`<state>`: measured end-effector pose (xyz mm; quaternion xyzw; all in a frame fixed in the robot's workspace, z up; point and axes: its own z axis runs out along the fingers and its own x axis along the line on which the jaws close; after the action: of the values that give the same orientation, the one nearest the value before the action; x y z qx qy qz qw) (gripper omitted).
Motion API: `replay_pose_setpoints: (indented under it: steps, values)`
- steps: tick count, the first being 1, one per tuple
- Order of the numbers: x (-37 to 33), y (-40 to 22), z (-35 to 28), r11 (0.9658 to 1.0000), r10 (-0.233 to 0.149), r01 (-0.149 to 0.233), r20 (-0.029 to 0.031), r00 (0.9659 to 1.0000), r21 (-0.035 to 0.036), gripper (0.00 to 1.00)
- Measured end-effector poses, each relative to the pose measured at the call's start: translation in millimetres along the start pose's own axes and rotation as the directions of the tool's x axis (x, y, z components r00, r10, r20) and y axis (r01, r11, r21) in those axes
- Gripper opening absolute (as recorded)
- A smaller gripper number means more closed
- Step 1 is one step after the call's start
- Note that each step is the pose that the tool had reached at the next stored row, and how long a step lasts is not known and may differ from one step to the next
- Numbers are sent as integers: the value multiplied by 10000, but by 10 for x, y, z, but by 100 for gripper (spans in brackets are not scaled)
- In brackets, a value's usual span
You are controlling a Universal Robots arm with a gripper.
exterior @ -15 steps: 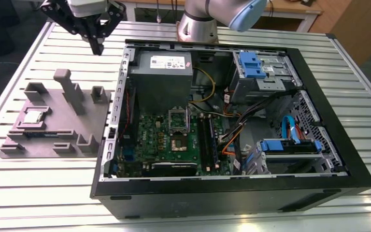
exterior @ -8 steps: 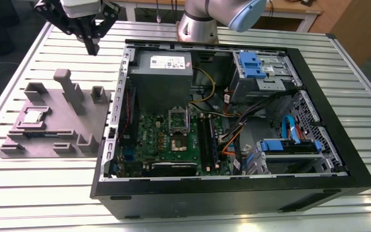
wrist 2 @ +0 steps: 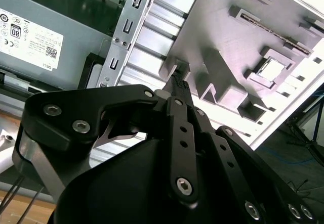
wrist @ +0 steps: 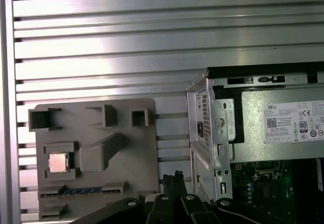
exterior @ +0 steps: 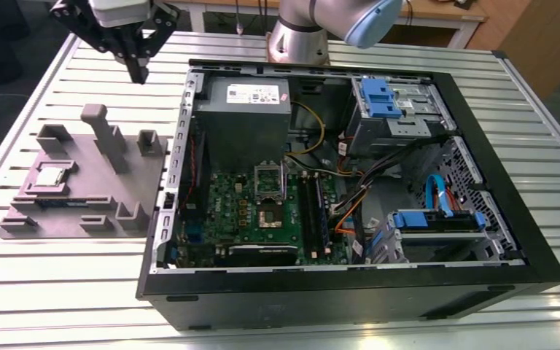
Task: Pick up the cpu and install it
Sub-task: 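Reach for the cpu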
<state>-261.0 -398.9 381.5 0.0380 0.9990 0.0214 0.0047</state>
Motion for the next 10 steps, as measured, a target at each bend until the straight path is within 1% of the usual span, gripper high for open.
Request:
replay_pose_setpoints:
  steps: [10]
  values:
    - [21,-2,2,10000,0,0,-10,10000,1,10]
